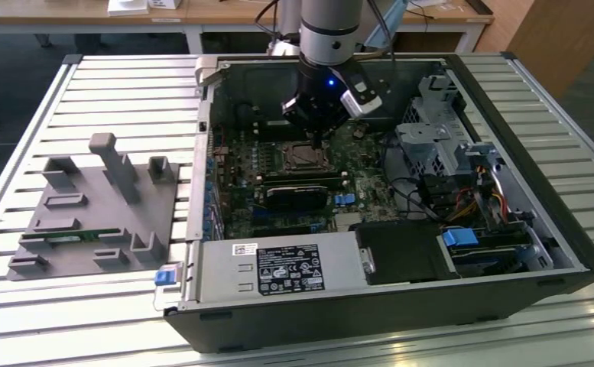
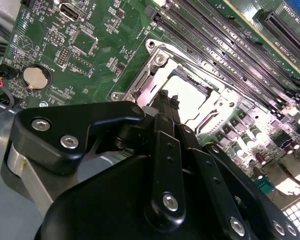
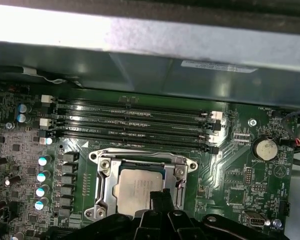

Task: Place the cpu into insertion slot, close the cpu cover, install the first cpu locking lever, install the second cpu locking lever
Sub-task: 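Install the second cpu locking lever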

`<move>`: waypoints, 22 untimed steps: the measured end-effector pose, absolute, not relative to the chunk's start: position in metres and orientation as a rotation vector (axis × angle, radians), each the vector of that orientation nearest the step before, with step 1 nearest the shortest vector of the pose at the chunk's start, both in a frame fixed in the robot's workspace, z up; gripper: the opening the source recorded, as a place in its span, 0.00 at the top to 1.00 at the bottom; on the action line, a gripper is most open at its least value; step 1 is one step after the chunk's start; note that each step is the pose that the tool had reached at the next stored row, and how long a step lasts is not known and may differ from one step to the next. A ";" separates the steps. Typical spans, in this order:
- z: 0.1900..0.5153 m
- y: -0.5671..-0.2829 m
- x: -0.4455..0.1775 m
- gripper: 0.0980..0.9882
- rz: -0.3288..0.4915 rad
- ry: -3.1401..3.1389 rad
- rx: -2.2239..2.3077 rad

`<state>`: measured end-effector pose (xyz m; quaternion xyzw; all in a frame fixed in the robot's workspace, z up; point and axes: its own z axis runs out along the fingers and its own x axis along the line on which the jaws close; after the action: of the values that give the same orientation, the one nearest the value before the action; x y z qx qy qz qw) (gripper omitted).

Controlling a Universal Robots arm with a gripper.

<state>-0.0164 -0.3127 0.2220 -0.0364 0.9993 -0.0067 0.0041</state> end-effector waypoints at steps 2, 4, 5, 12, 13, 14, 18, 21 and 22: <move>0.222 -0.313 -0.016 0.99 -0.021 3.131 -0.114; 0.222 -0.314 -0.016 0.99 -0.021 3.131 -0.114; 0.222 -0.314 -0.016 0.99 -0.021 3.131 -0.114; 0.222 -0.317 -0.016 0.99 -0.021 3.131 -0.114; 0.222 -0.317 -0.016 0.99 -0.021 3.131 -0.114; 0.222 -0.318 -0.016 0.99 -0.021 3.131 -0.114; 0.222 -0.320 -0.016 0.99 -0.021 3.131 -0.115; 0.222 -0.321 -0.016 0.99 -0.021 3.131 -0.115; 0.222 -0.321 -0.016 0.99 -0.021 3.131 -0.115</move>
<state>-0.0164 -0.3207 0.2223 -0.0366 0.9993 -0.0068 0.0040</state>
